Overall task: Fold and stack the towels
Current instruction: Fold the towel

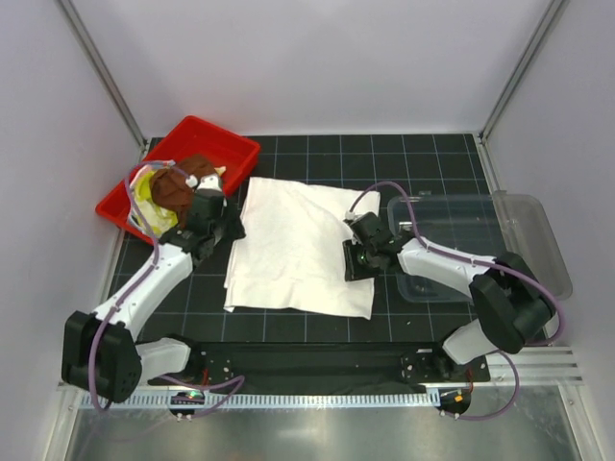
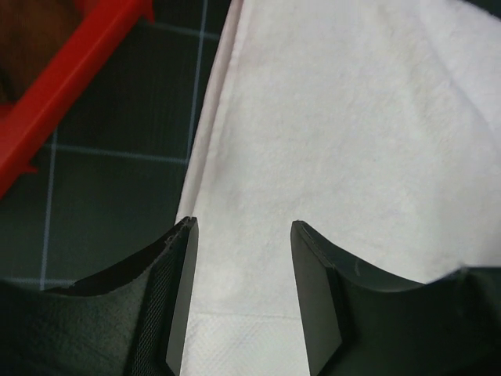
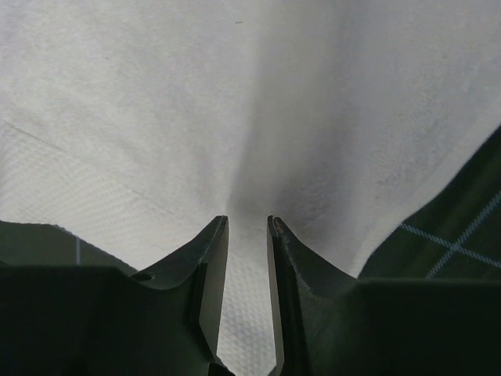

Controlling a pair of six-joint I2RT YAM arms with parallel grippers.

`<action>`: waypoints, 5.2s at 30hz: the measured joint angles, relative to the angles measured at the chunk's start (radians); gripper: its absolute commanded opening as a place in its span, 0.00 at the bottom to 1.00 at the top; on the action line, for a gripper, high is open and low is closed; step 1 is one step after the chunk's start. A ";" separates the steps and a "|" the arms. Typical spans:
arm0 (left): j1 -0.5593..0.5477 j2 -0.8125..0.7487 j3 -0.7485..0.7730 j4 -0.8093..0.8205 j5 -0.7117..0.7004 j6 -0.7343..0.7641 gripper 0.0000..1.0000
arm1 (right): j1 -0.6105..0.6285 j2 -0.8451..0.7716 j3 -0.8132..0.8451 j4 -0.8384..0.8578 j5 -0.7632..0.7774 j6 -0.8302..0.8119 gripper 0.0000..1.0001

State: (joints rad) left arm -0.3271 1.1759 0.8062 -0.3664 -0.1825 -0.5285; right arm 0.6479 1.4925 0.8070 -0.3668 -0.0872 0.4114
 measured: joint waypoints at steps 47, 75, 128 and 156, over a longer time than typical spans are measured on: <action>0.172 -0.136 0.269 -0.163 -0.031 0.023 0.59 | 0.531 0.365 0.276 0.299 0.087 0.073 0.31; 0.172 0.288 -0.007 0.093 0.175 -0.097 0.55 | -0.346 0.674 1.094 -0.329 -0.152 -0.300 0.43; 0.199 0.409 0.045 0.201 0.254 -0.067 0.43 | -0.410 0.764 1.057 -0.431 -0.295 -0.283 0.39; 0.288 0.333 0.175 0.131 0.445 0.066 0.00 | -0.438 0.462 0.803 -0.205 -0.267 -0.276 0.01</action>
State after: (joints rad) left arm -0.0387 1.5093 0.9810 -0.2352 0.2626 -0.4622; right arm 0.2104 1.9541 1.6096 -0.5720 -0.3542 0.1356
